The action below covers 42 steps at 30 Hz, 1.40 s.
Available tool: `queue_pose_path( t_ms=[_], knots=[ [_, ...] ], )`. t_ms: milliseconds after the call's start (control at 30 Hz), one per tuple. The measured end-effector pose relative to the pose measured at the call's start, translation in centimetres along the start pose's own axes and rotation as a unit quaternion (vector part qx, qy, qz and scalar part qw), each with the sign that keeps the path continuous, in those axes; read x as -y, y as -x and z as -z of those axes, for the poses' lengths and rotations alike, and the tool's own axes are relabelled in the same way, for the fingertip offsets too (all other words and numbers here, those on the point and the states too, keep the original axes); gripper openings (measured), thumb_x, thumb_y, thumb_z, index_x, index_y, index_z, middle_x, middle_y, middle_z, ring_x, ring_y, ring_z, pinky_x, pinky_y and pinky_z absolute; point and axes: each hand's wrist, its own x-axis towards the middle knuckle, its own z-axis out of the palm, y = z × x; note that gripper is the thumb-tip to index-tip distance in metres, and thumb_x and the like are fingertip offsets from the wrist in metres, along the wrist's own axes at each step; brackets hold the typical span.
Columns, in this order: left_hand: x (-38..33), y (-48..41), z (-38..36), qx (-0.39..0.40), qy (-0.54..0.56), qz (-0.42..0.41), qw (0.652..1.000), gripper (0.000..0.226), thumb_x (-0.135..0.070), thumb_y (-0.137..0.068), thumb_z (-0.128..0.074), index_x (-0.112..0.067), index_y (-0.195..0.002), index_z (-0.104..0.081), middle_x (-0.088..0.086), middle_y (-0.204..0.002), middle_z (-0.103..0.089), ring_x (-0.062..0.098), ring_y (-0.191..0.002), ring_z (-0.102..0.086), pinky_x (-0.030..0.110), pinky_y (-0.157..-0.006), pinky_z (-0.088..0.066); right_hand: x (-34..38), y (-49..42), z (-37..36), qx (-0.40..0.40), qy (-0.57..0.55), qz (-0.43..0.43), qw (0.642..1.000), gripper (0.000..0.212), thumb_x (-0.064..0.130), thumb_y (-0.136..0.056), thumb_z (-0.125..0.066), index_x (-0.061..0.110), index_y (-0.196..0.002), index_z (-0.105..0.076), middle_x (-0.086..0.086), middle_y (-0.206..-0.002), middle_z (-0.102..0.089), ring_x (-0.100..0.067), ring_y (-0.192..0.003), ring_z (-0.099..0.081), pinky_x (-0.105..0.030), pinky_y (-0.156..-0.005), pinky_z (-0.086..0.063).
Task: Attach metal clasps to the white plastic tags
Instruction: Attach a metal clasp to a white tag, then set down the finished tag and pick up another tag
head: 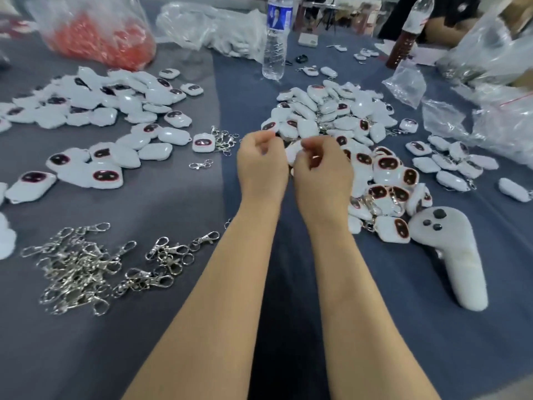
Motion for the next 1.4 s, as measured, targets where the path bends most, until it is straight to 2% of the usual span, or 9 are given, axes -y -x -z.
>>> queue_pose_path(
  t_ms=[167,433,600,700,833,1033,1133,1300,1400],
  knots=[
    [-2.1,-2.5,10.2,-0.169,0.041,-0.008,0.985,0.01,-0.01,-0.093,-0.044,-0.015,-0.093,-0.053,0.001,-0.083,-0.051,0.013,-0.074,-0.046,0.024,-0.067,-0.038,4.2,3.1,-7.4,0.184,-0.03,0.006,0.982,0.022,0.015,-0.09,-0.051,0.016,-0.108,-0.062,0.007,-0.089,-0.06,-0.012,-0.088,-0.054,-0.023,-0.078,-0.041],
    [-3.3,-3.2,21.3,-0.297,0.098,0.038,0.949,0.015,-0.003,-0.086,-0.04,-0.012,-0.076,-0.047,0.003,-0.067,-0.043,0.016,-0.059,-0.039,0.024,-0.05,-0.032,9.6,8.4,-18.4,0.354,0.165,0.122,0.913,0.043,0.037,-0.094,-0.049,0.034,-0.137,-0.044,-0.009,-0.144,-0.037,-0.033,-0.131,-0.034,-0.048,-0.111,-0.024],
    [-3.1,-2.5,21.9,-0.295,0.108,0.052,0.948,0.019,-0.007,-0.086,-0.043,-0.017,-0.069,-0.042,0.002,-0.069,-0.041,0.013,-0.058,-0.035,0.02,-0.046,-0.03,9.5,9.4,-18.6,0.267,0.173,0.146,0.937,0.023,0.019,-0.092,-0.051,0.021,-0.114,-0.057,-0.009,-0.123,-0.049,-0.031,-0.112,-0.043,-0.037,-0.093,-0.035],
    [-3.0,-2.3,21.1,-0.271,0.077,0.059,0.958,0.009,-0.01,-0.087,-0.046,-0.015,-0.08,-0.049,0.002,-0.075,-0.045,0.016,-0.066,-0.039,0.024,-0.053,-0.032,9.2,8.3,-16.8,0.284,0.038,0.06,0.956,0.021,0.018,-0.09,-0.055,0.017,-0.111,-0.052,-0.008,-0.117,-0.055,-0.026,-0.105,-0.05,-0.032,-0.088,-0.041],
    [-3.3,-1.6,18.9,-0.091,0.012,0.083,0.992,0.02,-0.032,-0.078,-0.056,-0.014,-0.07,-0.059,0.007,-0.076,-0.057,0.019,-0.072,-0.052,0.033,-0.068,-0.047,9.1,6.8,-12.9,0.223,-0.14,0.011,0.965,0.027,0.02,-0.083,-0.068,0.022,-0.103,-0.05,0.001,-0.108,-0.058,-0.009,-0.092,-0.055,-0.013,-0.075,-0.04],
    [-2.0,-1.0,17.4,-0.063,0.013,0.04,0.997,0.024,-0.011,-0.094,-0.053,-0.01,-0.07,-0.054,-0.002,-0.063,-0.062,0.012,-0.057,-0.056,0.024,-0.054,-0.053,7.6,5.2,-8.6,0.358,-0.136,0.053,0.922,0.034,0.009,-0.08,-0.071,0.02,-0.106,-0.052,0.006,-0.1,-0.06,-0.004,-0.088,-0.058,-0.014,-0.079,-0.048],
    [-2.2,-1.5,18.1,-0.123,0.068,0.052,0.989,0.019,-0.015,-0.096,-0.046,-0.012,-0.082,-0.059,0.001,-0.074,-0.066,0.01,-0.061,-0.059,0.02,-0.053,-0.05,7.2,4.6,-7.2,0.421,0.003,0.043,0.906,0.031,0.03,-0.078,-0.076,0.022,-0.102,-0.058,0.011,-0.086,-0.059,-0.005,-0.076,-0.057,-0.018,-0.066,-0.046],
    [-2.4,-1.3,18.6,-0.127,0.195,0.096,0.968,0.019,-0.012,-0.093,-0.041,-0.01,-0.081,-0.056,-0.005,-0.049,-0.061,0.003,-0.042,-0.055,0.014,-0.043,-0.042,7.9,5.9,-7.4,0.569,0.272,0.145,0.762,0.043,0.049,-0.07,-0.076,0.024,-0.099,-0.058,0.01,-0.079,-0.054,-0.008,-0.075,-0.053,-0.027,-0.063,-0.042],
    [-2.2,-1.0,18.4,-0.11,0.197,0.097,0.969,0.013,-0.01,-0.093,-0.045,-0.006,-0.092,-0.057,0.0,-0.057,-0.065,0.004,-0.047,-0.059,0.015,-0.044,-0.046,7.7,6.6,-8.7,0.531,0.263,0.138,0.793,0.026,0.038,-0.079,-0.073,0.018,-0.092,-0.062,-0.002,-0.092,-0.065,-0.021,-0.089,-0.06,-0.029,-0.072,-0.047]
  ],
)
